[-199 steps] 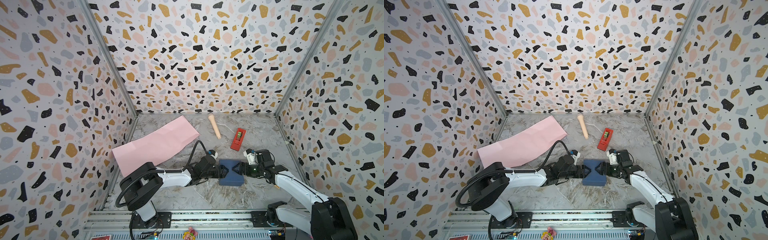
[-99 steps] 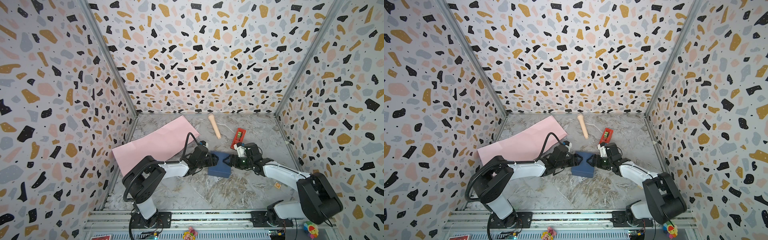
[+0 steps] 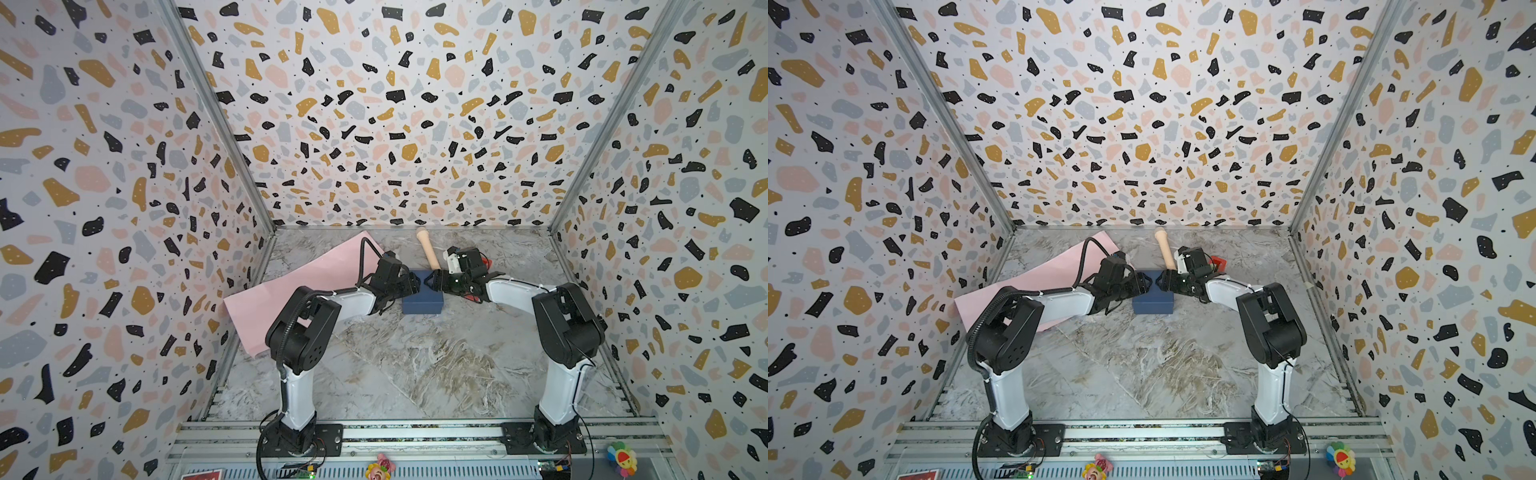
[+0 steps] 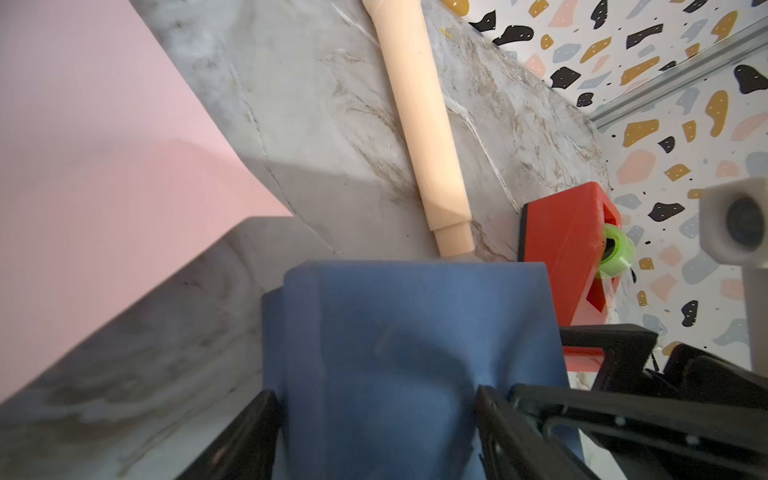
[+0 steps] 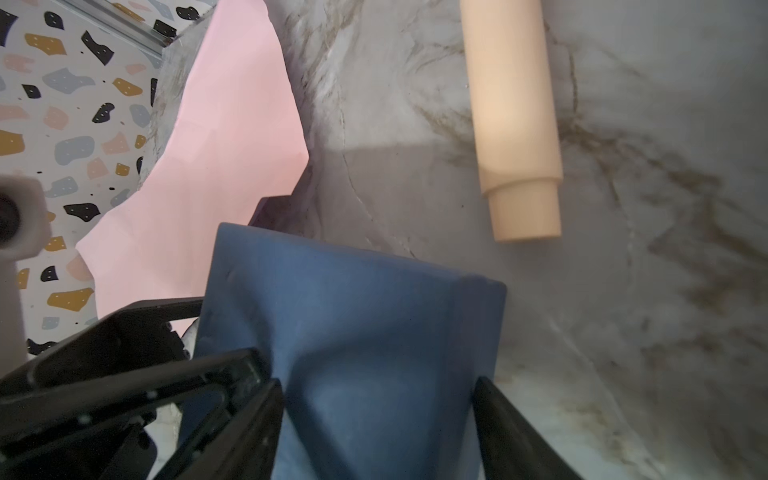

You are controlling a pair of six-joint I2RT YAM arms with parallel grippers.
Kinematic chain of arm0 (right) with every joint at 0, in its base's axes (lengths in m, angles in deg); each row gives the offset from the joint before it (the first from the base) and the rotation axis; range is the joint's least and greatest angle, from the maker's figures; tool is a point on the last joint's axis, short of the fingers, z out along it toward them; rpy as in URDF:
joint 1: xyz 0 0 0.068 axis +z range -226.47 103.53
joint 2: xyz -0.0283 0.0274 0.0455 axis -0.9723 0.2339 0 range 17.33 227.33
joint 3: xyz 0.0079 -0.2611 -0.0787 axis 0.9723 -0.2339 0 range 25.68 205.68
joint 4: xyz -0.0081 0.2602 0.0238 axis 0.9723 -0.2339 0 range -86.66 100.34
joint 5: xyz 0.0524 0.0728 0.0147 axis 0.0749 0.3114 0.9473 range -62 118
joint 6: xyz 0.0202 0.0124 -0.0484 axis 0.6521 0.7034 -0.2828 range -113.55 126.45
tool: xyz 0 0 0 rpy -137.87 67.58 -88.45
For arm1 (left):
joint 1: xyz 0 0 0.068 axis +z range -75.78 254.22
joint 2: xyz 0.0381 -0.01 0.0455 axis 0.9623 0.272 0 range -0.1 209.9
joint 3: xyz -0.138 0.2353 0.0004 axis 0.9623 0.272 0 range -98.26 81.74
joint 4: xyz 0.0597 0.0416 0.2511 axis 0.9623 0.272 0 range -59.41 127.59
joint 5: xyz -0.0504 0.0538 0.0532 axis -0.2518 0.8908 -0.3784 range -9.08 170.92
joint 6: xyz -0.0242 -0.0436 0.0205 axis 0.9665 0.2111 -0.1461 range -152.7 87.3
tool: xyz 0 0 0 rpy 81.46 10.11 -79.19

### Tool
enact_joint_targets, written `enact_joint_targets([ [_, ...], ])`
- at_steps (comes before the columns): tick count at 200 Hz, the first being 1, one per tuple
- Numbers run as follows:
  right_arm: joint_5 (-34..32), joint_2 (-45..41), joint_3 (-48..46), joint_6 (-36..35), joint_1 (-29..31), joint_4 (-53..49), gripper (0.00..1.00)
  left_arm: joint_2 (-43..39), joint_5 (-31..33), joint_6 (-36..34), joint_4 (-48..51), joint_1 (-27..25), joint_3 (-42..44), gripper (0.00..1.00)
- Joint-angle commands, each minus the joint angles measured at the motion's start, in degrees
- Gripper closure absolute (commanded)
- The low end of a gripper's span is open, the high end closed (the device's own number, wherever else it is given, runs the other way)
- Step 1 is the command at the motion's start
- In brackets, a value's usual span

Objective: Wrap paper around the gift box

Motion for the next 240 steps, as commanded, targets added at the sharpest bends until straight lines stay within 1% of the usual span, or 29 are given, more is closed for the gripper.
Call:
enact_joint_targets([
  [1, -0.1, -0.2, 5.0, -3.5, -0.7, -3.5, 0.26, 0.8, -0.6, -2.2, 2.2, 1.4, -3.1, 0.25],
  [21, -0.5, -0.3, 7.4, -5.2, -1.2, -6.0, 0.22, 0.1, 0.1, -4.0, 4.3, 2.6, -5.2, 0.21],
  [45, -1.1, -3.0, 7.2, -6.7, -2.7, -7.6, 0.19, -3.1, 2.0, -7.3, 6.7, 4.5, -5.9, 0.18],
  [54, -1.5, -4.9, 6.2, -7.1, -3.4, -7.9, 0.19, -5.1, 4.4, -9.3, 7.9, 5.2, -5.4, 0.17],
  [65, -2.7, -7.7, 4.9, -7.8, -3.8, -8.3, 0.18, -7.4, 9.4, -11.9, 9.7, 5.8, -4.1, 0.17],
  [81, -3.9, -12.0, 2.0, -8.3, -4.1, -8.2, 0.18, -9.6, 14.6, -16.6, 12.2, 6.4, -2.9, 0.16],
  [108, -2.9, -16.6, -2.0, -8.3, -4.2, -8.2, 0.17, -9.7, 20.0, -27.5, 18.4, 6.4, -3.4, 0.16],
  [128, -1.1, -19.3, -4.9, -8.1, -5.3, -8.3, 0.17, -9.3, 21.2, -34.7, 20.4, 6.4, -3.2, 0.17],
  [147, 0.5, -21.4, -7.2, -8.0, -6.5, -8.1, 0.16, -7.7, 23.2, -40.9, 22.4, 6.3, -3.9, 0.22],
  [168, 1.4, -22.9, -8.9, -8.4, -7.2, -8.7, 0.16, -5.5, 23.7, -46.3, 24.4, 6.3, -4.6, 0.22],
  [196, 2.0, -23.9, -11.3, -8.8, -8.4, -8.5, 0.16, -3.0, 21.3, -49.4, 24.6, 6.3, -5.3, 0.21],
  [210, 2.6, -24.2, -12.8, -8.4, -9.1, -7.6, 0.16, -1.6, 21.6, -50.1, 24.5, 6.3, -5.9, 0.21],
  [224, 3.6, -24.3, -14.0, -8.0, -9.3, -7.0, 0.15, -0.1, 23.4, -50.6, 24.2, 6.3, -6.7, 0.2],
  [240, 4.1, -24.2, -14.8, -7.9, -9.3, -6.7, 0.15, 1.6, 24.0, -51.1, 24.3, 6.3, -8.1, 0.23],
])
